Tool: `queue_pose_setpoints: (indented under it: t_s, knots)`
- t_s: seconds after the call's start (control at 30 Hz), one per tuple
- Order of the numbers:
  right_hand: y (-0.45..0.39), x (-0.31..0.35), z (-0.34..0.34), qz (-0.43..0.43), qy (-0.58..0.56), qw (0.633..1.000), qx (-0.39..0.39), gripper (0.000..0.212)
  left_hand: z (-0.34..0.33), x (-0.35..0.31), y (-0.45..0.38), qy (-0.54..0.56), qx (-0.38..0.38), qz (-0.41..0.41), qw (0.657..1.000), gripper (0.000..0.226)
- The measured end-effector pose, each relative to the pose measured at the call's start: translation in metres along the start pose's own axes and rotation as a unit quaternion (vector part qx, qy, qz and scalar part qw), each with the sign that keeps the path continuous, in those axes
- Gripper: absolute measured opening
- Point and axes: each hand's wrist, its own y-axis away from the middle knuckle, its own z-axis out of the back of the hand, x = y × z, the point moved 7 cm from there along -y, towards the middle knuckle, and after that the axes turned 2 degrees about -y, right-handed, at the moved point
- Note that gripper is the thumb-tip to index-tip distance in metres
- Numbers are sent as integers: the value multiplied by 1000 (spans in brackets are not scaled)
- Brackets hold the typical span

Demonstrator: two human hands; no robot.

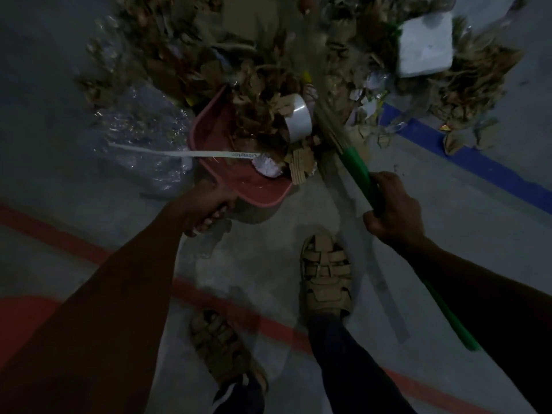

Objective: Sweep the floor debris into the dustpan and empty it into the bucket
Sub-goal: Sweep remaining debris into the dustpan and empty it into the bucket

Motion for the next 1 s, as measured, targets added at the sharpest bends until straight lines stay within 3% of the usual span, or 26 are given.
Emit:
queue_pose_setpoints:
  t_s: [0.3,0.43,0.6,0.73,1.0]
  knots:
    - [24,10,-8,55,15,998,28,77,-8,12,4,45,-14,-6,999,39]
    - [47,21,-12,53,1,998,27,77,-24,14,9,100,0,19,995,37]
    - [67,37,-7,29,-14,999,23,78,-34,-5,29,146,-4,-22,989,37]
    - [75,60,21,41,-13,999,4,77,-25,-14,65,164,-34,-44,985,36]
    - [103,135,100,77,-9,997,6,77,-6,-5,183,248,-23,-44,967,38]
